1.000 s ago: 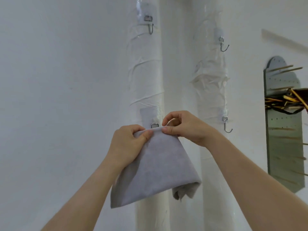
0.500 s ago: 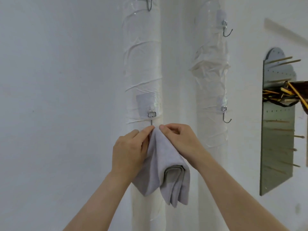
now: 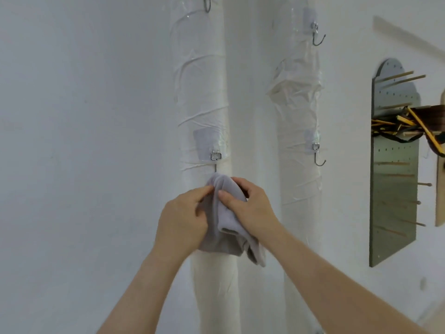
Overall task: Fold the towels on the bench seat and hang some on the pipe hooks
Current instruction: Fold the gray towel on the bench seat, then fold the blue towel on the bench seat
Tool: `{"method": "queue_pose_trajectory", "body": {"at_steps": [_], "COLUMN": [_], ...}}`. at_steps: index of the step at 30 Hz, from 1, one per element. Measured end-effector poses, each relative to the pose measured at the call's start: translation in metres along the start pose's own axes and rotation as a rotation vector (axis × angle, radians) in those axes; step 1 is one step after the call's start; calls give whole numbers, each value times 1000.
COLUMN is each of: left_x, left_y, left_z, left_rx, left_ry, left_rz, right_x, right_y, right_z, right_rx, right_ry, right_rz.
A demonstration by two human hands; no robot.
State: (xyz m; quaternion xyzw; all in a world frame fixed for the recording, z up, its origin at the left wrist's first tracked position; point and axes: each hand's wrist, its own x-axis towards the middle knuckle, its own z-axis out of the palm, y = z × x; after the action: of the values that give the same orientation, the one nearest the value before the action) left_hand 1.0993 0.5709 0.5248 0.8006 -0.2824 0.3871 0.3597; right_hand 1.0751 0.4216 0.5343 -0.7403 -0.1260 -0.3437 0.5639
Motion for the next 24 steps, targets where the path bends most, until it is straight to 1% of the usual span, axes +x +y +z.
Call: {"method": "queue_pose_trajectory", "body": {"at_steps": [1,3,5,8,11,14,16,19,22,24], "left_x": [0,-7,-16,-30,-45,-68,-89,-125,-170,-205], "left_y": [0,6,15,35,61,90,110,140,177,206], "left_z": [-7,-16,-22,-29,-36,-30,-21,-4,13,25], "left_rx": [-69,-84,-103,-165,-278,-349,-312,-235,-250,-262], "left_ry": [-33,-45,31,134,135,62,3,-88,-201,-268], "left_rz": [-47,-48,-14,13,-39,-73,-71,1,-52,-100], "right_x": [0,-2,-6,-19,-41,-69,-94,-138,-190,-228], "right_y": [-6,-15,-25,-37,-45,-47,-47,-48,-51,-50], "right_z": [-7,-20,-29,-44,-64,-85,-103,-135,-170,-197], "right_rx": [-38,-102,-122,-145,-192,-253,-338,-495,-626,-649], "right_ry": [-63,-142,-128,-111,-130,-180,-244,-394,-464,-497], "right_rz": [18,51,75,53,45,55,65,69,95,137]}}
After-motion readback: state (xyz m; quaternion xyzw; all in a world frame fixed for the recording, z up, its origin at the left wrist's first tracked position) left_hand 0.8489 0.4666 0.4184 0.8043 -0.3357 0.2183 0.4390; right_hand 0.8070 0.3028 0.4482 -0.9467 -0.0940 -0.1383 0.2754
